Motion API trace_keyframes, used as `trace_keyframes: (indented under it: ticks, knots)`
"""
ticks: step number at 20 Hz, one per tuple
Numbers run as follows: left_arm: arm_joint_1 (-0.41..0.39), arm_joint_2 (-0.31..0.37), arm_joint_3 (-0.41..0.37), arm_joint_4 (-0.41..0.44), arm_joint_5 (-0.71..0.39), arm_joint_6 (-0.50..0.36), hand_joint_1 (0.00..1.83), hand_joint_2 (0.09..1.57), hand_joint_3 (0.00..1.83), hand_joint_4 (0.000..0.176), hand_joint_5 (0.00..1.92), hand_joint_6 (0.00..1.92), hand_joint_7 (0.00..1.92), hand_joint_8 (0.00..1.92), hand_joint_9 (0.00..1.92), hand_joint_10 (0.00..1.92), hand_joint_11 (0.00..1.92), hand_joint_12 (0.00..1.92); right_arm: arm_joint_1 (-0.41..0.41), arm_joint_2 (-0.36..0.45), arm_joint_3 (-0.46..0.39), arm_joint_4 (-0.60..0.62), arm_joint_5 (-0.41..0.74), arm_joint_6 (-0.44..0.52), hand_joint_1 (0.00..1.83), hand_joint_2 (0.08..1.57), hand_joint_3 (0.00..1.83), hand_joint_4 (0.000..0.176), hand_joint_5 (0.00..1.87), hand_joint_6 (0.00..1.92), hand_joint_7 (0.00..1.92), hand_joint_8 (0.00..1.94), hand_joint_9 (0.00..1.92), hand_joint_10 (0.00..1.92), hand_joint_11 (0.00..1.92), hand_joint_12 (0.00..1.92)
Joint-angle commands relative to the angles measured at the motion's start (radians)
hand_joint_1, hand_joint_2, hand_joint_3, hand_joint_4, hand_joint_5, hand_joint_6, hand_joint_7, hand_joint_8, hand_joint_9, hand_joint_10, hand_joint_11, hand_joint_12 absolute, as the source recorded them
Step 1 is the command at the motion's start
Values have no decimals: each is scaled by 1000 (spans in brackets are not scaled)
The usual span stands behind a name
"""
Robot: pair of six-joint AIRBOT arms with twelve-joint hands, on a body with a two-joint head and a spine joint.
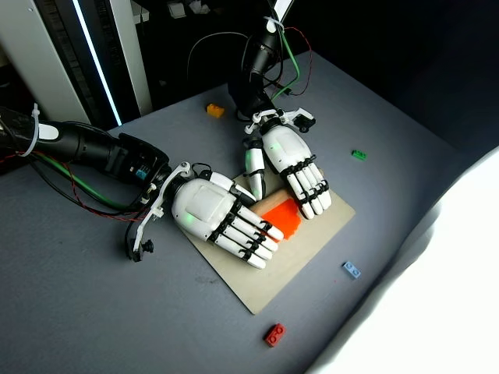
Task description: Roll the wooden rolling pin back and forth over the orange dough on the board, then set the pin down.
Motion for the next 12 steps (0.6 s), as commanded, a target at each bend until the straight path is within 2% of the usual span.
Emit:
trace_keyframes:
  ticks: [1,7,12]
  knots:
    - [-8,1,10,25,-85,-8,0,1394,1,0,0,0,0,0,0,0,0,196,8,-9,0,-61,61,4,0,1355,13,0,56,21,76,6,29,9,0,0]
    - [-24,-1,27,12,-62,-12,0,1390,0,0,2,1,0,0,0,0,0,223,18,-19,23,-60,60,9,0,1358,14,0,49,17,75,4,29,8,0,0]
    - [-27,-3,31,0,-52,-12,0,1392,1,0,0,0,0,0,0,0,0,172,21,-19,52,-59,48,26,0,1354,11,0,58,20,83,7,39,12,0,0]
